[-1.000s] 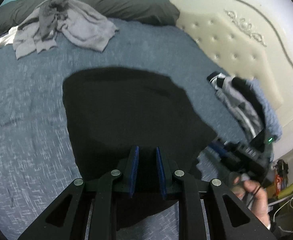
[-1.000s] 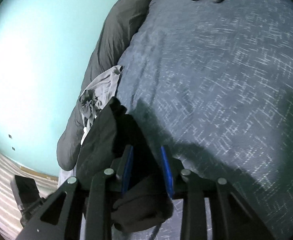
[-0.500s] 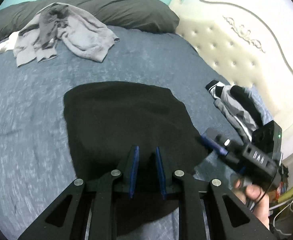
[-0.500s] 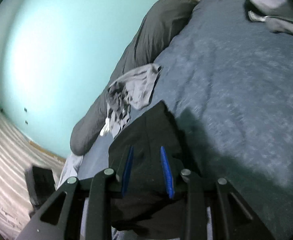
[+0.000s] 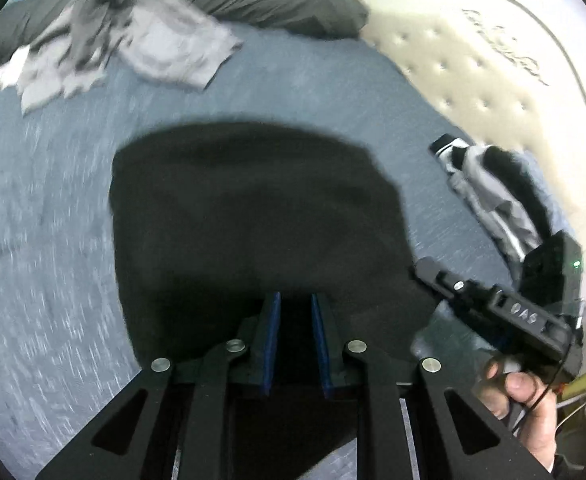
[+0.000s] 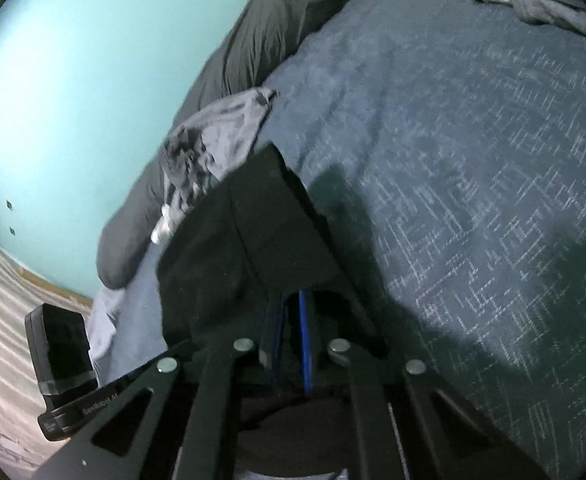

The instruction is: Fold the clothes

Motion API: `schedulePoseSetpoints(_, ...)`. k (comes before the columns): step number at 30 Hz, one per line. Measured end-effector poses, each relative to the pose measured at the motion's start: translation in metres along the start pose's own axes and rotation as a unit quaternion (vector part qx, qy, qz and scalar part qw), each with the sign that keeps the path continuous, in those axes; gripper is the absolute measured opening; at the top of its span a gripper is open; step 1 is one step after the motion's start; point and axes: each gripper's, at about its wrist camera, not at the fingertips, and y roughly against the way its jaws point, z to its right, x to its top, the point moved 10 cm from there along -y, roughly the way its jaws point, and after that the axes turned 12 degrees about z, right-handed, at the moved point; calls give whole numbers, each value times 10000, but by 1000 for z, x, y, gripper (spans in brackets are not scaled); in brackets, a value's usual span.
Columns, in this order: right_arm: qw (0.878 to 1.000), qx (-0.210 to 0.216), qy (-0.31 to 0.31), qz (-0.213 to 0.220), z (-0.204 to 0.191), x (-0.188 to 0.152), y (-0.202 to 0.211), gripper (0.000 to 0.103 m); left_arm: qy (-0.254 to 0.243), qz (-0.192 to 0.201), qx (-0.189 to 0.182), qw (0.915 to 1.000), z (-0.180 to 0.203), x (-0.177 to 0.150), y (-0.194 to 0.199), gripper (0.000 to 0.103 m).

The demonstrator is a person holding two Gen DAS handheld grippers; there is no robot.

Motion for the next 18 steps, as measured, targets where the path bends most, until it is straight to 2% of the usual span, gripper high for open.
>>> schedulePoseSetpoints(3,9999,46,-48,130,-3,6,3,10,-94,-16,-188,9998,22,15,-6,18)
schedulePoseSetpoints(7,9997,-13,-146,172,4,8,9,10,-318,-377,-163,9986,31,1,-31,18)
schedulePoseSetpoints(9,9996,-59,-198,196,9,10,13,10,-243,-496,-119,9984,24,-13,-42,18)
schedulePoseSetpoints(13,9991,-143,-312,233,19,14,15,10,-46,-462,-201,9987,20,-18,-43,18)
schedulePoseSetpoints(16,9989,-130,-363,253,21,15,16,10,-38,-343,-218,9992,24,-7,-31,18)
schedulePoseSetpoints(18,9988,-120,-388,285,22,17,16,10,-50,-126,-109,9998,15,7,-19,18)
